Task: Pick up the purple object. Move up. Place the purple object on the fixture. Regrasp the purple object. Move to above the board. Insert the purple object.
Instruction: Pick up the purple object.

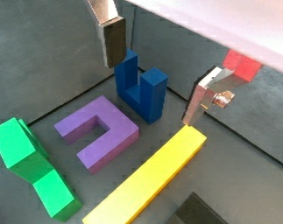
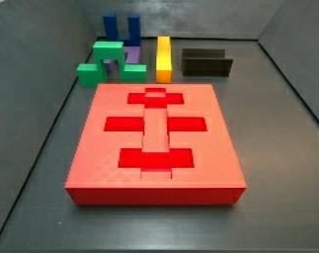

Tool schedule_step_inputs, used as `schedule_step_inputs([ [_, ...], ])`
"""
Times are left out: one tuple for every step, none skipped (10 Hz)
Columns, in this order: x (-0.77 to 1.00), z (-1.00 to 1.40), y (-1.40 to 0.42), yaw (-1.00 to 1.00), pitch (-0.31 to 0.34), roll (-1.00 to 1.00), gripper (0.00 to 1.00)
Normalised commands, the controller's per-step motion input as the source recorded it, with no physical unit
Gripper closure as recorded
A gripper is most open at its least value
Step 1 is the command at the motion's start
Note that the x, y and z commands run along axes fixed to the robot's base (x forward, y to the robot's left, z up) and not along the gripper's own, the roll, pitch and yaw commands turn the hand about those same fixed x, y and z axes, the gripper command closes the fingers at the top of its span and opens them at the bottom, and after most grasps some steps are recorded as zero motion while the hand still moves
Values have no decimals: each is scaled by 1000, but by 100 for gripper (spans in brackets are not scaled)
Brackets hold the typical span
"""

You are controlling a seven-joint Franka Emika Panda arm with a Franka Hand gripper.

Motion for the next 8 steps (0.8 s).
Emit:
schedule_step_inputs([
  [0,0,-51,0,0,14,0],
  [143,-280,-251,-14,39,117,0],
  [63,-674,-877,14,-29,231,0],
  [0,-877,-934,0,-53,216,0],
  [-129,-1000,-786,0,-66,146,0],
  [-431,-1000,-311,-117,-136,0,0],
  [-409,-800,-80,-97,-230,-39,0],
  [-411,-694,0,-57,-274,-80,0],
])
